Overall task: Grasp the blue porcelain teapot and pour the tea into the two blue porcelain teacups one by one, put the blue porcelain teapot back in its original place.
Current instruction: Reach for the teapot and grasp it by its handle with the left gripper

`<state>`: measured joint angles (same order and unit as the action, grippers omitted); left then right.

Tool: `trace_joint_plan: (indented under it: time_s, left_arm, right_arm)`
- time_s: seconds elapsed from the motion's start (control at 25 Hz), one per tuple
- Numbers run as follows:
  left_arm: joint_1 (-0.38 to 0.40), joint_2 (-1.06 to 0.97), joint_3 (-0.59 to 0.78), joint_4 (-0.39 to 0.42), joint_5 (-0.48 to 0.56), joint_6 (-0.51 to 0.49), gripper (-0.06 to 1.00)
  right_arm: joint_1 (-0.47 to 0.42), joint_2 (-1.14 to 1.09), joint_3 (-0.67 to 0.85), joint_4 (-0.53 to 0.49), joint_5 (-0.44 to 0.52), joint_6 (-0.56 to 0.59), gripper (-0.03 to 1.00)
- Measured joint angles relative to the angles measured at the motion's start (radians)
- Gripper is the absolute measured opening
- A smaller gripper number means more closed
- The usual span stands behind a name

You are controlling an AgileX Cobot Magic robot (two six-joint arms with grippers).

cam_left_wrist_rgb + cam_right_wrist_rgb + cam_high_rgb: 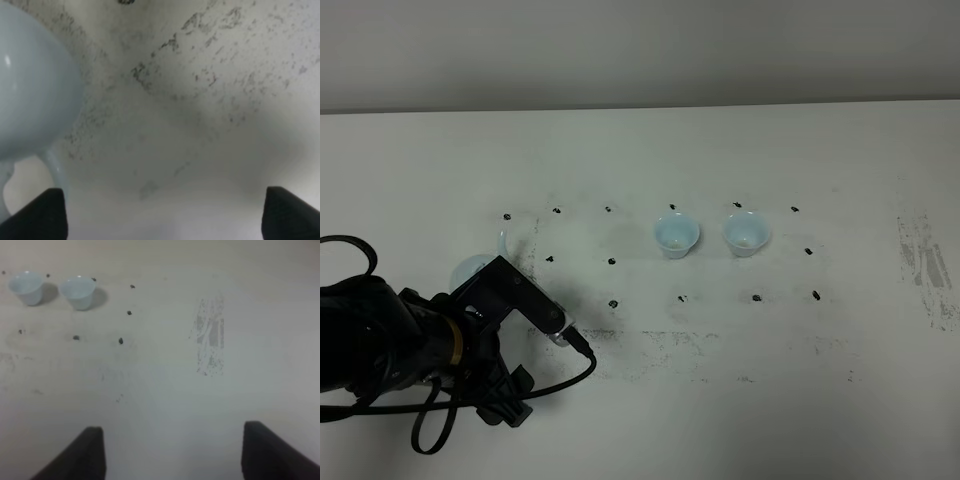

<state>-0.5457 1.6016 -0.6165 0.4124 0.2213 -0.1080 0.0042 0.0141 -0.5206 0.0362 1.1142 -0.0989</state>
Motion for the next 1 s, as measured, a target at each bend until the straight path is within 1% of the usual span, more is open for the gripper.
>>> trace_joint_plan:
  time_s: [0.24, 0.52, 0.68, 0.8, 1.0]
  left_arm:
    - [0.029, 0.0, 0.0, 0.008, 0.007, -0.028, 0.75]
    - [0.07, 0.0, 0.0, 0.057, 0.01, -0.084, 0.75]
    - [0.078, 0.0, 0.0, 0.06, 0.016, -0.095, 0.75]
    - [0.077, 0.0, 0.0, 0.02, 0.03, -0.102, 0.75]
    - [0.056, -0.076, 0.0, -0.109, 0.107, -0.089, 0.75]
  right_arm:
    - [0.0, 0.0, 0.0, 0.0, 0.0, 0.0, 0.56]
    - [0.0, 0.0, 0.0, 0.0, 0.0, 0.0, 0.56]
    - [0.0, 0.0, 0.0, 0.0, 0.0, 0.0, 0.56]
    - [0.0, 0.0, 0.0, 0.0, 0.0, 0.0, 0.56]
    - [0.0, 0.0, 0.0, 0.0, 0.0, 0.0, 0.56]
